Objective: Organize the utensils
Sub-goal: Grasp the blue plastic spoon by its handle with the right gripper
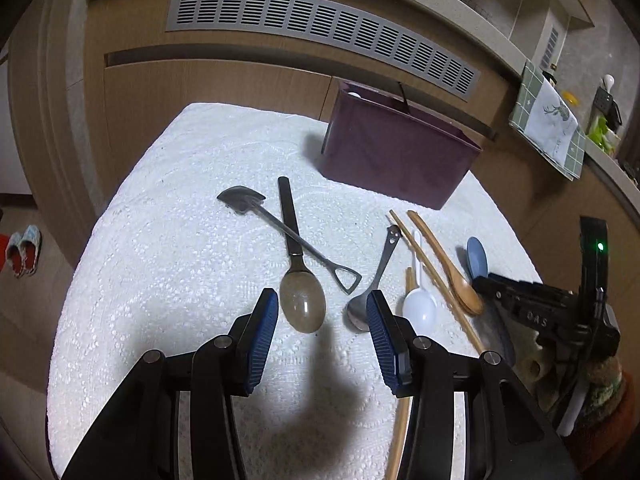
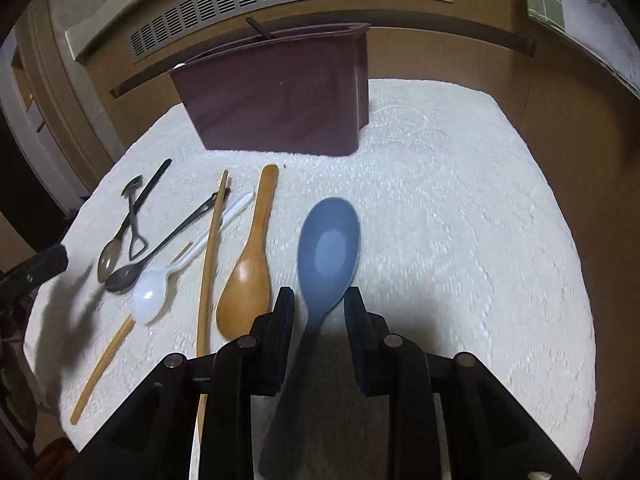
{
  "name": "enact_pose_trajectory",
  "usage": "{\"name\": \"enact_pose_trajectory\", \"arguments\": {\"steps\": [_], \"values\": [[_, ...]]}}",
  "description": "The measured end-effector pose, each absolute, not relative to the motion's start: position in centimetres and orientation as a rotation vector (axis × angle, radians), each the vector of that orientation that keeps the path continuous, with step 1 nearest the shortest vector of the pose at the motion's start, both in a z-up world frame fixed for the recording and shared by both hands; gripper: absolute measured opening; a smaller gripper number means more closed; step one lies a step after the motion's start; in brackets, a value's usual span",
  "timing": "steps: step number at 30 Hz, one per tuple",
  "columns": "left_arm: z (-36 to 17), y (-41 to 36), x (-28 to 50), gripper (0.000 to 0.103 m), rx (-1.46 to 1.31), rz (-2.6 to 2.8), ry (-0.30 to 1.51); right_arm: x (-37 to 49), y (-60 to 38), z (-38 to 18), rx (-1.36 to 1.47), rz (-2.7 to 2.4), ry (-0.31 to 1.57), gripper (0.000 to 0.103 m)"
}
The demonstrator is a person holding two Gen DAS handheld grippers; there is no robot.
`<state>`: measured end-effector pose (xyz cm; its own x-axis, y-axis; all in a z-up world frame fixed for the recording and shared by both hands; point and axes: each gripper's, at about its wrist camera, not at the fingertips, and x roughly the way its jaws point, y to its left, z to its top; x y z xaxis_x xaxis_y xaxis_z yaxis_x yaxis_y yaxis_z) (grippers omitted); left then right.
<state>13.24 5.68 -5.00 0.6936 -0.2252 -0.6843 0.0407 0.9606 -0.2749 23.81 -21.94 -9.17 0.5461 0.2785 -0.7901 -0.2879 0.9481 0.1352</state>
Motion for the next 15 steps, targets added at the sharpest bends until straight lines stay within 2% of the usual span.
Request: {"name": "enact_pose_trajectory", "arguments": {"steps": [4,6,8,13,15], "values": [[-5.5,6.5,13.7,0.047,-0.272,-0.129,0.809,25.6,-21.2,-9.2,-0.032,0.322,0.927,0.028],[-5.8,6.9,13.9,0.047,-0.290,-0.120,0.820,26.1,-21.0,-9.3,-0.022,0.331,0.929,0.042],[-6.0,7.0,14.0,0.047,-0.294,-0.115,0.828,26.4,-20.9,-9.2,-0.006,0.357,0.940,0.048],[-6.3,6.3,14.0,0.047,-0.288,-0.140,0.844,26.4,-20.9,-9.2,-0.012,0.378,0.939,0.048],[-6.3,5.8,13.9,0.047,-0.280,-0.157,0.851,26.4,-20.8,-9.2,-0.016,0.363,0.932,0.038]]}}
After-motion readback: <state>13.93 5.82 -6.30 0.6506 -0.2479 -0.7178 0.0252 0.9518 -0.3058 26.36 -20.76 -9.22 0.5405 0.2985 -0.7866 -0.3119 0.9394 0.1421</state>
